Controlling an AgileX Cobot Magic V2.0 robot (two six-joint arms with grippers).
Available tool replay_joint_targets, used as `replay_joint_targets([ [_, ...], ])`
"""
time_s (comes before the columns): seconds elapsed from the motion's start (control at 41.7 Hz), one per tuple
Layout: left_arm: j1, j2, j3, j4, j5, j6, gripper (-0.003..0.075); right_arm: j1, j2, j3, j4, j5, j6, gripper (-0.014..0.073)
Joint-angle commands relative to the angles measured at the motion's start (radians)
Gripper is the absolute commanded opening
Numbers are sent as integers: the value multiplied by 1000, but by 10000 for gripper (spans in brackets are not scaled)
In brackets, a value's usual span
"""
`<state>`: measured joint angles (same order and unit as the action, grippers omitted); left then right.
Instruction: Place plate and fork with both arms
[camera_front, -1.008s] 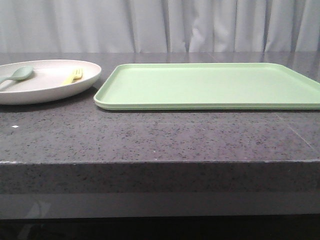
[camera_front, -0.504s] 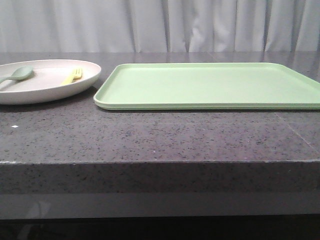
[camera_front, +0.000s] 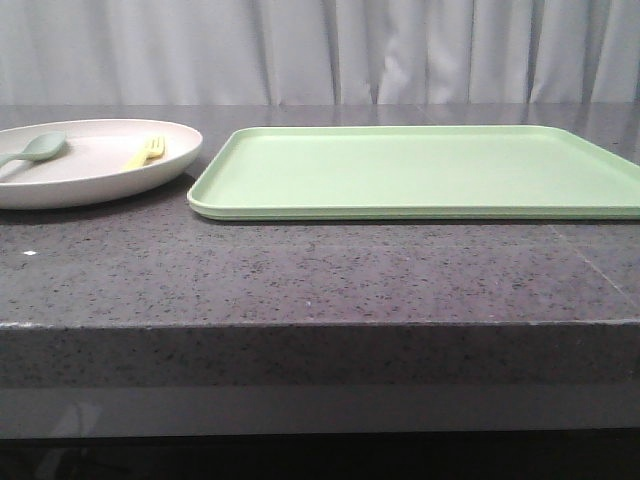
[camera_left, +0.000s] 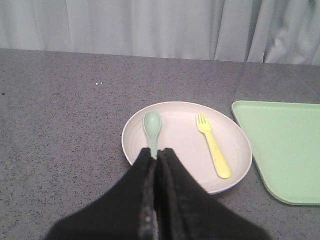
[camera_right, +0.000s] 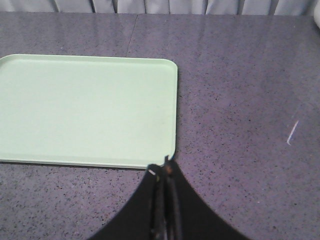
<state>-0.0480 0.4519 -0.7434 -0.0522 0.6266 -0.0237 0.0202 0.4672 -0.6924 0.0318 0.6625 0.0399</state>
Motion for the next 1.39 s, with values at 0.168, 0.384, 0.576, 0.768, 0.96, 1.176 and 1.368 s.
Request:
replay_joint_targets([
  [0.168,-8,14,-28,73,-87,-17,577,-3,14,-32,-8,-85,-10,443],
  [0.384,-8,14,-28,73,-87,-17,597,-3,14,-32,-8,-84,-10,449],
  [0.576,-8,14,-28,73,-87,-17,597,-3,14,-32,-8,-84,-10,449],
  [0.768,-8,25,-28,52,-129,-17,598,-3,14,-32,-8,-84,-10,449],
  [0.96,-8,109,-54,82,-72,-17,599,-3,14,-32,-8,-84,-10,449],
  [1.176,-8,295,-142,154,59,-17,598,-3,14,-32,-8,-84,-10,449],
  [1.368,-8,462,-189,252,26,-17,598,-3,14,-32,-8,-84,-10,449],
])
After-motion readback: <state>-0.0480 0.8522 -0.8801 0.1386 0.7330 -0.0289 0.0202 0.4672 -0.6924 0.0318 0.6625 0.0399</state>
